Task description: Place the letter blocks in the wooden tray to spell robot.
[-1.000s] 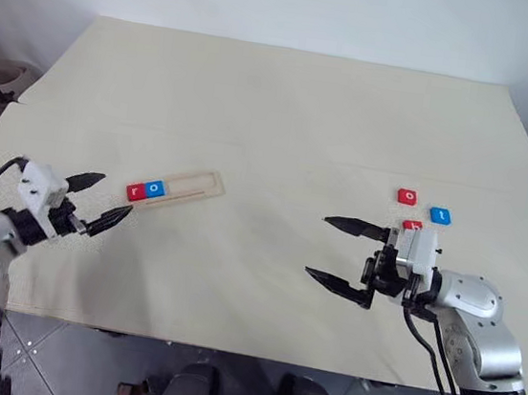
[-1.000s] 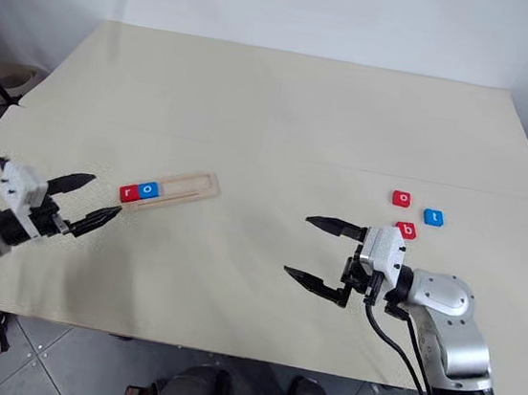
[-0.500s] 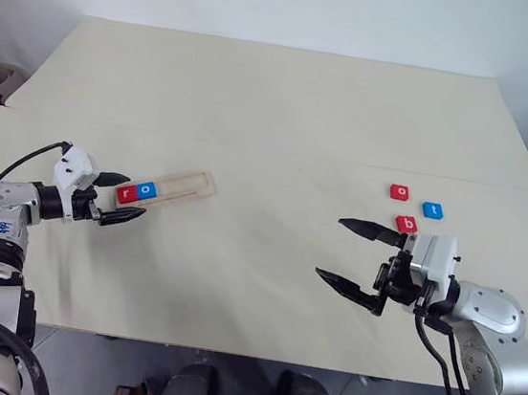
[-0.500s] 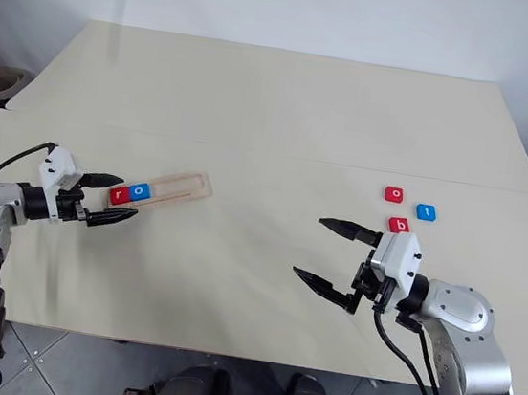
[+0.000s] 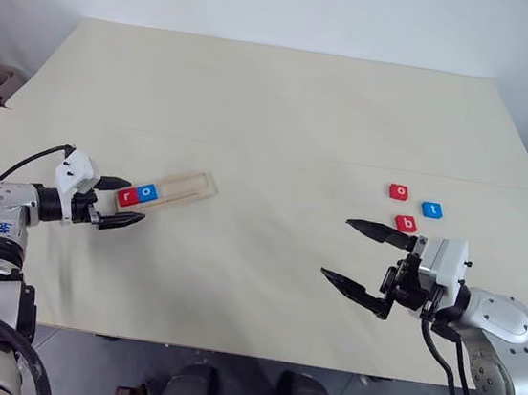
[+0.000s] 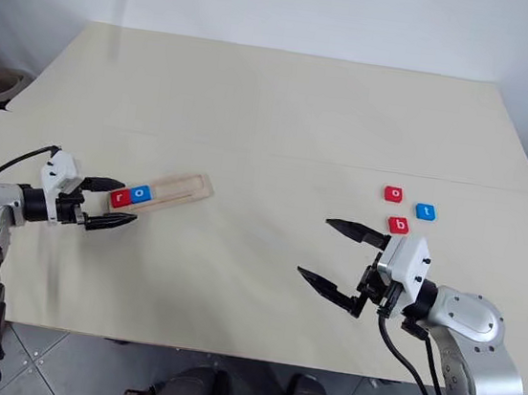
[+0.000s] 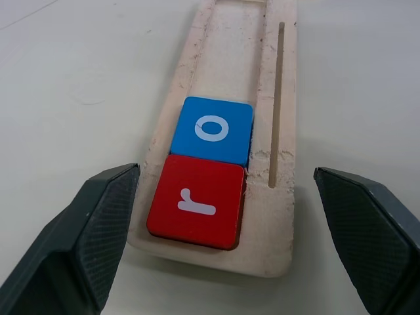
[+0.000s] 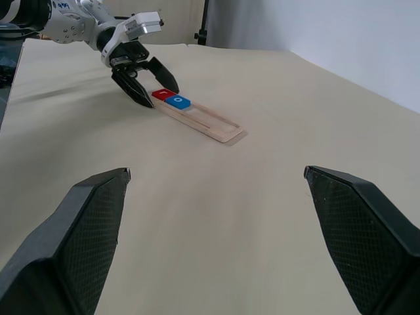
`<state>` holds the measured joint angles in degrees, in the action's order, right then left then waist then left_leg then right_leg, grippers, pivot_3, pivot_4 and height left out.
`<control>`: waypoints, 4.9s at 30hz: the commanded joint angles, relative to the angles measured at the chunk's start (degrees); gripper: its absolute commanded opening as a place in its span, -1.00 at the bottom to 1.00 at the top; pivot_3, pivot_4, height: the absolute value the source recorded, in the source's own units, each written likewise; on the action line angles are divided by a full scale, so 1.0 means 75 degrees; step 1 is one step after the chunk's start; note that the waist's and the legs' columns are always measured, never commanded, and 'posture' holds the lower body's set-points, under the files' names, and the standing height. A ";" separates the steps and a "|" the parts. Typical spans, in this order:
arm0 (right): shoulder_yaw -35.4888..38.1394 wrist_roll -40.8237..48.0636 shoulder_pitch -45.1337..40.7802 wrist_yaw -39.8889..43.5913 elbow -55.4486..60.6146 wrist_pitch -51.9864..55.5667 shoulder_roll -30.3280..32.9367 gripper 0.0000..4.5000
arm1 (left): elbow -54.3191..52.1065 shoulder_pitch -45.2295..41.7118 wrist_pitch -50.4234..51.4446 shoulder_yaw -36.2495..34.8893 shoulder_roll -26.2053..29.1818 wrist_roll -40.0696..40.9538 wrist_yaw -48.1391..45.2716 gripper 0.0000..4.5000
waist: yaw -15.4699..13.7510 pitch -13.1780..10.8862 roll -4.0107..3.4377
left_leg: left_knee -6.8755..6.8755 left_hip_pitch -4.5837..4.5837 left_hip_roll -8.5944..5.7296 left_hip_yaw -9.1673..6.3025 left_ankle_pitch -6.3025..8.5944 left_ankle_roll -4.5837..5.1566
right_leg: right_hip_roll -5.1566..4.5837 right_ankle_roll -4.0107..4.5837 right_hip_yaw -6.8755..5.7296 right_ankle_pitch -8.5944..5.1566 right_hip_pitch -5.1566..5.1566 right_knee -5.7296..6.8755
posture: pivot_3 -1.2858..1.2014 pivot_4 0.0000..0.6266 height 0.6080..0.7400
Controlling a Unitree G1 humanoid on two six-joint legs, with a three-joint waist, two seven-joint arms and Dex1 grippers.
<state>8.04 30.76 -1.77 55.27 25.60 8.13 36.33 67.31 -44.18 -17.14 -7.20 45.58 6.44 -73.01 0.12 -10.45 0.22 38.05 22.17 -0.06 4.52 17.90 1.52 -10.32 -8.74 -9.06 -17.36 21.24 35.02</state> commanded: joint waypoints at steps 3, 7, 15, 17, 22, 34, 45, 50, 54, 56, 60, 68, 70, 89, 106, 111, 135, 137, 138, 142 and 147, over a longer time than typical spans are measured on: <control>0.0055 -0.0016 -0.0180 -0.0059 0.0095 -0.0192 -0.0005 0.98 | -0.0438 0.0472 0.0334 0.0136 -0.0226 -0.0005 -0.0398 1.00 | -0.0010 0.0001 0.0001 | 0.0002 0.0000 -0.0004 -0.0001 0.0002 0.0005 | -0.0005 0.0000 0.0000 0.0000 -0.0001 0.0002 | 0.03 -0.52 1.00; -0.0071 -0.0093 -0.0285 -0.0071 -0.0010 -0.0263 -0.0081 0.98 | -0.0718 0.0635 0.0442 0.0124 -0.0194 -0.0015 -0.0388 1.00 | -0.0011 0.0001 0.0001 | 0.0005 0.0000 -0.0004 -0.0007 0.0003 0.0006 | -0.0006 0.0000 0.0000 0.0000 0.0000 0.0005 | 0.03 -0.52 1.00; -0.0199 -0.0199 -0.0327 -0.0059 -0.0109 -0.0362 -0.0189 0.98 | -0.0794 0.0754 0.0451 0.0129 -0.0098 -0.0106 -0.0221 1.00 | -0.0006 0.0003 0.0001 | 0.0006 -0.0002 -0.0005 -0.0008 0.0003 0.0007 | -0.0007 0.0000 0.0001 0.0000 0.0000 0.0008 | 0.03 -0.52 1.00; -0.0202 -0.0207 -0.0320 -0.0050 -0.0135 -0.0388 -0.0195 0.98 | -0.0844 0.0782 0.0454 0.0116 -0.0104 -0.0087 -0.0204 1.00 | -0.0005 0.0004 0.0001 | 0.0006 -0.0002 -0.0005 -0.0008 0.0003 0.0007 | -0.0007 0.0000 0.0001 0.0000 0.0000 0.0008 | 0.03 -0.52 1.00; -0.0258 -0.0250 -0.0345 -0.0074 -0.0146 -0.0410 -0.0247 0.98 | -0.1355 0.0989 0.0891 0.0098 -0.0128 0.0109 -0.0447 1.00 | -0.0001 0.0004 0.0001 | 0.0006 -0.0002 -0.0004 -0.0010 0.0003 0.0007 | -0.0007 0.0000 0.0001 0.0000 0.0000 0.0008 | 0.03 -0.52 1.00; -0.0485 -0.0449 -0.0193 -0.0231 -0.0150 -0.0626 -0.0572 0.98 | -0.5071 0.2979 0.3051 -0.0133 0.0104 0.0803 0.0092 1.00 | 0.0004 0.0013 -0.0014 | 0.0006 -0.0008 0.0000 -0.0026 0.0004 0.0008 | -0.0008 0.0000 0.0009 0.0000 -0.0001 0.0009 | 0.03 -0.52 1.00; -0.0589 -0.0435 -0.0305 -0.0171 -0.0332 -0.0719 -0.0623 0.98 | -0.3944 0.2097 0.1652 -0.0134 0.0263 0.0668 0.0047 1.00 | -0.0020 0.0010 -0.0009 | 0.0012 0.0002 -0.0003 -0.0025 0.0004 0.0008 | -0.0007 0.0001 0.0006 0.0000 0.0005 0.0010 | 0.03 -0.52 1.00; -0.0534 -0.0428 -0.0247 -0.0213 -0.0274 -0.0720 -0.0596 0.98 | -0.2847 0.1549 0.1079 0.0090 0.0282 0.0410 -0.0209 1.00 | -0.0005 0.0010 -0.0007 | 0.0012 0.0004 -0.0005 -0.0021 0.0004 0.0008 | -0.0007 0.0001 0.0004 0.0000 0.0007 0.0009 | 0.03 -0.52 1.00; -0.0460 -0.0444 -0.0191 -0.0304 -0.0198 -0.0718 -0.0582 0.98 | -0.2430 0.1474 0.0746 0.0364 0.0250 0.0178 -0.0449 1.00 | -0.0002 0.0011 -0.0007 | 0.0011 0.0003 -0.0004 -0.0016 0.0004 0.0008 | -0.0007 0.0001 0.0005 0.0000 0.0010 0.0012 | 0.03 -0.52 1.00; -0.0447 -0.0448 -0.0172 -0.0314 -0.0200 -0.0731 -0.0572 0.98 | -0.2299 0.1438 0.0623 0.0417 0.0225 0.0123 -0.0472 1.00 | -0.0001 0.0011 -0.0006 | 0.0011 0.0003 -0.0004 -0.0017 0.0004 0.0008 | -0.0007 0.0000 0.0005 0.0000 0.0010 0.0012 | 0.03 -0.52 1.00; -0.0436 -0.0456 -0.0154 -0.0302 -0.0238 -0.0781 -0.0554 0.98 | -0.2091 0.1340 0.0598 0.0494 0.0106 0.0106 -0.0486 1.00 | -0.0003 0.0012 -0.0005 | 0.0012 0.0002 -0.0004 -0.0017 0.0004 0.0008 | -0.0007 0.0001 0.0006 0.0000 0.0010 0.0012 | 0.03 -0.52 1.00; -0.0397 -0.0470 -0.0167 -0.0253 -0.0338 -0.0901 -0.0510 1.00 | -0.2279 0.1611 0.0586 0.0451 0.0022 0.0257 -0.0500 0.52 | -0.0001 0.0013 -0.0005 | 0.0012 0.0002 -0.0004 -0.0018 0.0004 0.0008 | -0.0008 0.0000 0.0007 0.0000 0.0010 0.0014 | 0.03 -0.52 1.00; -0.0382 -0.0458 -0.0131 -0.0212 -0.0365 -0.0935 -0.0471 1.00 | -0.2419 0.1688 0.0538 0.0381 -0.0029 0.0328 -0.0413 0.52 | 0.0001 0.0013 -0.0005 | 0.0012 0.0001 -0.0004 -0.0017 0.0004 0.0008 | -0.0008 0.0000 0.0007 0.0000 0.0010 0.0014 | 0.03 -0.52 1.00; 0.2317 -0.0050 0.2754 0.0091 0.0232 -0.0886 0.0344 1.00 | -0.5487 0.0515 0.1565 0.2559 -0.2130 -0.0255 -0.0223 0.52 | -0.0217 0.0015 0.0007 | 0.0032 0.0016 -0.0014 0.0015 0.0010 0.0019 | -0.0014 0.0000 0.0000 0.0000 -0.0004 0.0004 | 0.03 -0.52 1.00; 0.3772 0.0075 0.4882 0.0049 0.0839 -0.1136 -0.0173 1.00 | -0.4220 -0.0704 0.2764 0.3544 -0.3502 -0.1222 0.0359 0.52 | -0.0215 0.0014 0.0016 | 0.0031 0.0004 -0.0009 -0.0025 0.0011 0.0023 | -0.0013 0.0000 0.0003 0.0000 -0.0017 -0.0008 | 0.03 -0.52 1.00; 0.3781 0.0057 0.4949 -0.0010 0.0674 -0.1179 -0.0305 1.00 | -0.4824 -0.0335 0.3069 0.3461 -0.3408 -0.1047 0.0278 0.99 | -0.0221 0.0014 0.0016 | 0.0034 -0.0003 -0.0009 -0.0038 0.0011 0.0024 | -0.0013 0.0000 -0.0001 0.0000 -0.0033 -0.0011 | 0.03 -0.52 1.00; 0.3655 -0.0185 0.3953 -0.1633 -0.0537 -0.1621 -0.1245 1.00 | -0.5608 0.2026 0.0990 0.0340 -0.1729 0.1990 -0.0900 0.99 | -0.0171 0.0020 0.0006 | 0.0031 -0.0006 0.0008 -0.0042 0.0013 0.0025 | -0.0016 0.0000 0.0004 0.0000 -0.0028 -0.0003 | 0.03 -0.52 1.00; 0.3457 -0.0241 0.3294 -0.2183 -0.0545 -0.0760 -0.0863 1.00 | -0.6161 0.2311 0.1275 0.0300 -0.1727 0.2127 -0.0731 0.99 | -0.0137 0.0022 0.0003 | 0.0032 -0.0007 0.0019 -0.0041 0.0013 0.0024 | -0.0016 0.0000 0.0008 0.0000 -0.0026 0.0000 | 0.03 -0.52 1.00; 0.3367 -0.0213 0.3002 -0.2418 -0.0546 -0.0334 -0.0693 1.00 | -0.6353 0.2404 0.1352 0.0279 -0.1734 0.2156 -0.0620 0.99 | -0.0122 0.0023 0.0002 | 0.0032 -0.0008 0.0019 -0.0039 0.0012 0.0024 | -0.0016 0.0000 0.0009 0.0000 -0.0024 0.0004 | 0.03 -0.52 1.00; 0.2830 -0.0191 0.1536 -0.3171 -0.0750 0.1289 -0.0031 1.00 | -0.7019 0.2782 0.1654 0.0186 -0.1740 0.2254 -0.0158 0.99 | -0.0106 0.0024 -0.0001 | 0.0033 -0.0008 0.0023 -0.0041 0.0011 0.0021 | -0.0013 0.0002 0.0005 -0.0001 -0.0023 0.0006 | 0.03 -0.52 1.00; 0.1867 -0.0310 -0.0750 -0.4126 -0.1544 0.3667 0.0496 1.00 | -0.7876 0.3312 0.2046 0.0029 -0.1818 0.2378 0.0566 0.99 | -0.0026 0.0024 0.0000 | 0.0035 -0.0003 0.0023 -0.0043 0.0011 0.0023 | -0.0018 0.0002 0.0002 -0.0001 -0.0025 0.0002 | 0.03 -0.52 1.00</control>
<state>22.59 28.34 -5.71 26.76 14.67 31.33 39.43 11.27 -19.83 -2.55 -5.83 32.05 22.81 -70.55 -0.08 -10.27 0.22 38.29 22.15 0.12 4.12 17.98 1.68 -10.44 -8.72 -9.09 -17.36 21.04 35.04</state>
